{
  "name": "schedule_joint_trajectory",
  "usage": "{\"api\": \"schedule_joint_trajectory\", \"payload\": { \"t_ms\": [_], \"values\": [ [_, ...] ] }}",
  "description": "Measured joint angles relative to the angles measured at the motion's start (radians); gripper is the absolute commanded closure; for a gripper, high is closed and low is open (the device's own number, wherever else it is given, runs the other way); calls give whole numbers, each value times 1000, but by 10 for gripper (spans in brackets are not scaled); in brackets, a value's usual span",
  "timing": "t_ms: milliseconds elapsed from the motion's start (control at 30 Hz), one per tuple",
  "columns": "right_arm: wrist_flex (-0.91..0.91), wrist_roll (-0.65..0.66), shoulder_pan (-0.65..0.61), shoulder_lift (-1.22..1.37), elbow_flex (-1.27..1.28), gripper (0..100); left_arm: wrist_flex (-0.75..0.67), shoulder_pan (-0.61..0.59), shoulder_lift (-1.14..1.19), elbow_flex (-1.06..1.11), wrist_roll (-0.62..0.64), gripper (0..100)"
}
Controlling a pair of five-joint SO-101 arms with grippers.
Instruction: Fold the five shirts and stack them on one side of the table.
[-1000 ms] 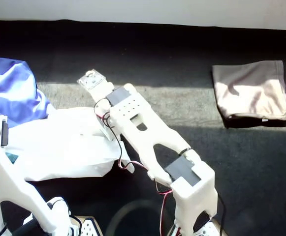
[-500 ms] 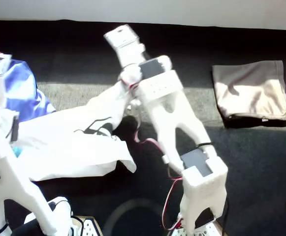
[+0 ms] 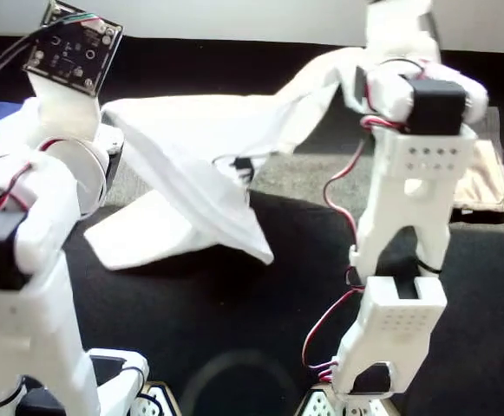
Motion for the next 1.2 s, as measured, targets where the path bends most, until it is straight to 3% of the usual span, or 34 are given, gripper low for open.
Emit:
{"api": "schedule_joint_trajectory", "payload": {
  "t_ms": [300, 500, 733, 933, 1200],
  "values": [
    [2, 12, 160, -2, -272, 992, 0, 72, -3, -150, 0, 991],
    [97, 51, 178, -3, -272, 992, 0, 74, -9, 9, 0, 991],
    [104, 52, 204, -2, -51, 992, -9, 75, -9, 413, 0, 991],
    [104, 52, 203, -43, 186, 992, -103, 75, -9, 712, 0, 991],
    [104, 52, 186, -302, 789, 992, -170, 75, -8, 956, 2, 991]
  ]
}}
